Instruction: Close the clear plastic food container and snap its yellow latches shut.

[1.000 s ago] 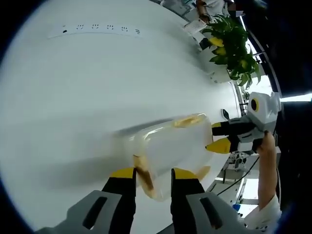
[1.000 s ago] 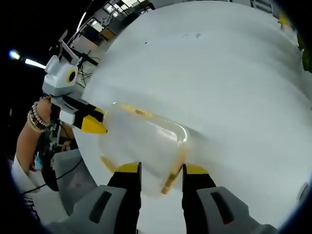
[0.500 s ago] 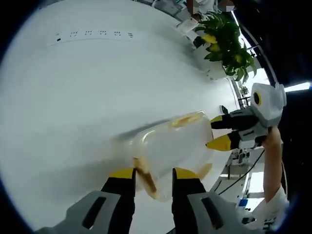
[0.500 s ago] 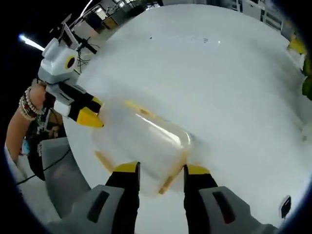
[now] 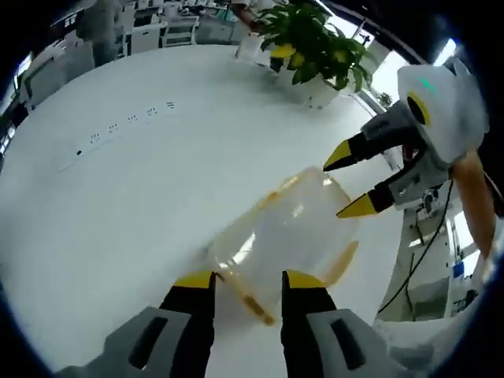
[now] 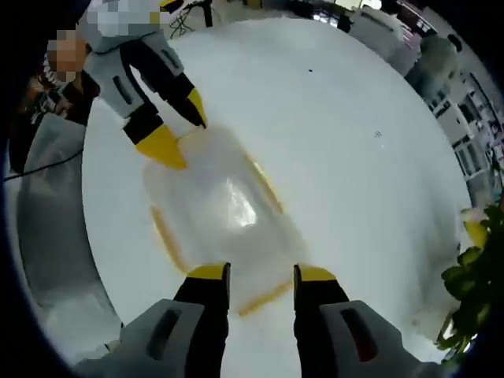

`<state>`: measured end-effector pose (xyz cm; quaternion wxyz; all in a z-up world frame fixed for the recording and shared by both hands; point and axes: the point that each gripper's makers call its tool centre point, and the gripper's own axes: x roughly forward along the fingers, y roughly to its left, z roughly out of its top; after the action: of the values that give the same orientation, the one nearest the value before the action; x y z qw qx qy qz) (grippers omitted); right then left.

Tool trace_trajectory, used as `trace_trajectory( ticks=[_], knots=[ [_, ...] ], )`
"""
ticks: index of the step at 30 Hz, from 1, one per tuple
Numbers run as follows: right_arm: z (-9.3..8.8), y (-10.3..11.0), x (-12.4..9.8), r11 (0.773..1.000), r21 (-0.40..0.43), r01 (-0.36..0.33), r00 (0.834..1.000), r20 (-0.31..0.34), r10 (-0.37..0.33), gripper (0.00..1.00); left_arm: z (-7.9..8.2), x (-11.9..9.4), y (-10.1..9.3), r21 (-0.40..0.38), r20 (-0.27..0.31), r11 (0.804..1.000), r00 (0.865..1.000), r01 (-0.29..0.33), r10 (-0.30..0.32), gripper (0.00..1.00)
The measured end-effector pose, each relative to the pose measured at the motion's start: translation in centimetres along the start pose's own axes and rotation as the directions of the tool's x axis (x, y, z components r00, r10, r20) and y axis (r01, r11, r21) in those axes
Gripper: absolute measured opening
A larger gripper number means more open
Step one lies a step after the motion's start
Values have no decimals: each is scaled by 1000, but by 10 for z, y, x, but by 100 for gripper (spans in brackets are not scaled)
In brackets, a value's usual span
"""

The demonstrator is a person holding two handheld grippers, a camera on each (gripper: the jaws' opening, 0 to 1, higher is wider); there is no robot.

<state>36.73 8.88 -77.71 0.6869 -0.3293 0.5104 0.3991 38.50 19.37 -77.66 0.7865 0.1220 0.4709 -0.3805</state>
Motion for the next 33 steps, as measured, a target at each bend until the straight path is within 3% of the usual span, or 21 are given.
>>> trace_trajectory(
  ticks=[1,4,8,10,14,17,19,21,26,30,33],
  knots=[
    [0,2,0,1000,-1,-3,1000,-5,3,18,1,0,0,23,9,1000,1000,-17,16,25],
    [0,-5,-2,994,-82,73,997,-26,-76,20,4,-1,-1,111,37,992,998,-54,50,24],
    [-2,1,-1,995,-92,44,999,-28,-47,16,9,-2,-7,237,67,966,994,-105,91,19],
    [-3,-1,-2,995,-86,49,998,-28,-51,17,16,0,-11,280,120,953,989,-120,89,15],
    [-3,-11,-4,995,-87,51,999,-4,-52,26,25,7,-32,243,199,969,980,-47,-3,15],
    [0,-8,-3,999,23,-25,998,64,24,28,38,8,-43,243,247,970,968,-10,-52,14],
    [6,-8,-3,995,78,-67,991,119,58,25,42,8,-47,243,251,970,966,2,-64,13],
    [12,-14,-4,992,106,-62,985,164,44,19,45,10,-51,221,258,975,963,23,-81,12],
    [27,-19,-6,993,103,-51,973,230,26,0,42,17,-53,188,251,981,963,47,-94,8],
    [41,-14,-6,990,114,-80,961,272,46,0,38,20,-54,176,239,983,966,60,-102,5],
    [49,-11,-2,990,103,-92,959,278,60,0,39,22,-54,159,260,985,960,66,-106,4]
  ],
)
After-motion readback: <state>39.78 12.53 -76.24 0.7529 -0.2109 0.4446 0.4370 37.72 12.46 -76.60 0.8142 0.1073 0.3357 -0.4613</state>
